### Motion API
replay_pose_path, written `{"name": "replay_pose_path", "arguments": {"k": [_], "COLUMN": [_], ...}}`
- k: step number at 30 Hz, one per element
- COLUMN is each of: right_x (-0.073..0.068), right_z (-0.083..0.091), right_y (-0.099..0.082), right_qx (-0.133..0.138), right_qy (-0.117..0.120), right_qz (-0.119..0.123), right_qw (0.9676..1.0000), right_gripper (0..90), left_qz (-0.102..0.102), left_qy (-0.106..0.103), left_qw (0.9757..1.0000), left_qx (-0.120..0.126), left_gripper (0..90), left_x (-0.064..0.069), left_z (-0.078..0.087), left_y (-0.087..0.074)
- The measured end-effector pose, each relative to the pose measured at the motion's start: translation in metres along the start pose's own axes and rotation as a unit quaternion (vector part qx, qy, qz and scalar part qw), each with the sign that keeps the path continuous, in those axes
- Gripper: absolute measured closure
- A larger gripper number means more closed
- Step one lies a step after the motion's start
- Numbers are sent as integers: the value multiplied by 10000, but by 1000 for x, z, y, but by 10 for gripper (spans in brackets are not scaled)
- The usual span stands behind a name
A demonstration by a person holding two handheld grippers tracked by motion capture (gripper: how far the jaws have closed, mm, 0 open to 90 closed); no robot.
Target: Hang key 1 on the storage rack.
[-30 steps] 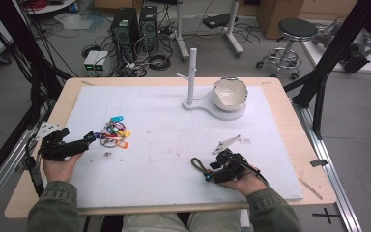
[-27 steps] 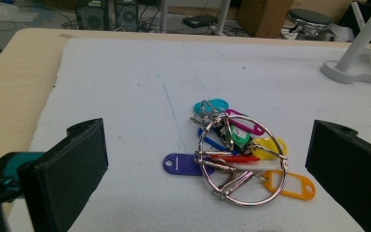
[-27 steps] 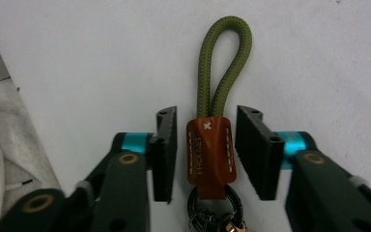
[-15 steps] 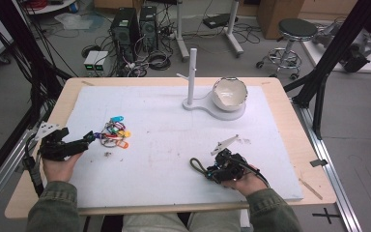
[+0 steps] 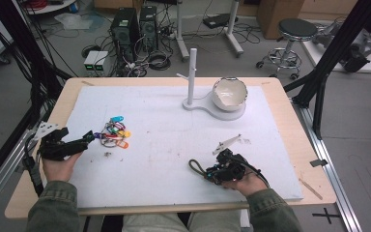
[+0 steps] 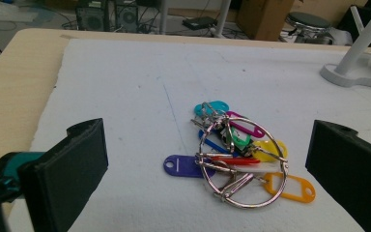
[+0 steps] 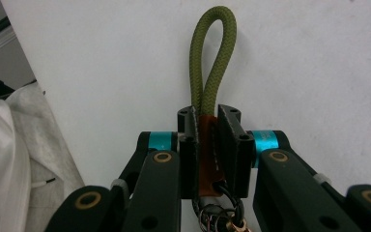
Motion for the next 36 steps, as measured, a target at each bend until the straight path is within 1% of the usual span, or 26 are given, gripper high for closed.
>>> {"name": "replay_pose_path", "arguments": {"k": [3,7,10,13,17,20,22,24,25,26,32,34,36], "right_x": [0,1,1,0,2,4,6,7,8,8,10,10,11], "right_z": [4,13,20,26,36,42,46,50,52,55,67,70,72], "right_y": [1,4,9,15,23,27,31,35,38,41,63,69,74], "right_qx": [141,363,577,682,935,1083,1196,1209,1254,1248,1365,1360,1330], "right_qy": [38,13,-26,-27,-45,3,20,13,-28,-28,-65,-78,-115], "right_qz": [-4,-53,-20,1,2,-56,-29,-42,-17,-56,68,111,103], "right_qw": [9999,9993,9983,9977,9956,9941,9928,9927,9921,9922,9906,9906,9910], "right_gripper": [796,796,796,796,796,796,795,795,795,795,795,795,794], "left_qz": [23,8,20,37,63,32,44,61,59,64,94,96,96], "left_qy": [-5,-9,-10,-7,-30,-40,-38,-37,-30,-28,-26,-18,-22], "left_qw": [10000,10000,10000,10000,10000,10000,10000,10000,10000,10000,9999,9999,9999], "left_qx": [-1,-9,16,26,31,20,44,64,68,70,86,76,86], "left_gripper": [17,17,17,17,17,17,17,17,17,17,17,17,17], "left_x": [0,0,1,0,0,1,1,1,1,1,0,-1,-1], "left_z": [0,1,1,2,2,1,1,2,2,2,2,2,2], "left_y": [0,0,0,0,-1,-1,-1,0,0,0,0,0,0]}}
Point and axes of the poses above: each handheld gripper's, and its own axes: z roughly backward along the jaws, y roughly out of its top, x roughly to its right, the point moved 3 cm from there along -z, roughly forward along the jaws, and after that the axes turned 7 degrees about y, right-handed, at the moved point
